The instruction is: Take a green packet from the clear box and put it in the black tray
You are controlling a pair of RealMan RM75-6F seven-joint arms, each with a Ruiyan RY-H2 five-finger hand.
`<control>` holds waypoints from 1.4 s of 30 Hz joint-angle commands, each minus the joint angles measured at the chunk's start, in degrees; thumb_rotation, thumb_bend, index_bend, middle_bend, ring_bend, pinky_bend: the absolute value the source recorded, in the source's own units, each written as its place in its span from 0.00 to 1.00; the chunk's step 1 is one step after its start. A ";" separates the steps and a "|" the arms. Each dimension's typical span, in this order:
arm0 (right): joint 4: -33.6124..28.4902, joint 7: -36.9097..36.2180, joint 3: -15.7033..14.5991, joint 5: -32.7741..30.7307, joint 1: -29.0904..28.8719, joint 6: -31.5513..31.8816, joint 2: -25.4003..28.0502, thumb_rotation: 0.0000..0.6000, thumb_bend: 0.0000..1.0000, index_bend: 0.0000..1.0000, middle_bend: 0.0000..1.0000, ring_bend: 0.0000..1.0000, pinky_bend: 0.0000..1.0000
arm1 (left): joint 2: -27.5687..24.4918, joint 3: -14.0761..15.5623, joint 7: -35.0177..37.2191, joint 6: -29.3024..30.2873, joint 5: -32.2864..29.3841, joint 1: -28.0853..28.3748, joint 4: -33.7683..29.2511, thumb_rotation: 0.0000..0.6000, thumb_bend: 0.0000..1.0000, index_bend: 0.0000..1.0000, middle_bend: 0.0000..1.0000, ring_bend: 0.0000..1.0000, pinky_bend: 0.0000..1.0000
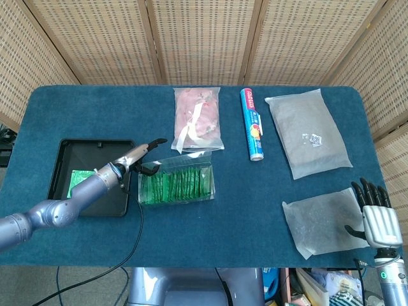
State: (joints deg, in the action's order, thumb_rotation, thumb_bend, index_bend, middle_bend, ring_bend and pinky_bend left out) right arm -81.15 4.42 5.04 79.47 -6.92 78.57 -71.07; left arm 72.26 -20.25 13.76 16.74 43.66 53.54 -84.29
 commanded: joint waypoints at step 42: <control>0.14 1.05 -0.36 -1.04 -0.40 -1.74 -0.61 1.00 0.00 0.00 0.00 0.00 0.00 | -2.92 -4.87 14.04 -3.87 8.76 -5.55 8.07 1.00 0.37 0.00 0.00 0.00 0.00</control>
State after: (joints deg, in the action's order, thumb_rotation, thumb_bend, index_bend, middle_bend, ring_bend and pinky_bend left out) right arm -81.01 5.46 4.68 78.44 -7.32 76.83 -71.68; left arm 69.12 -25.12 27.64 13.02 52.23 48.02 -76.45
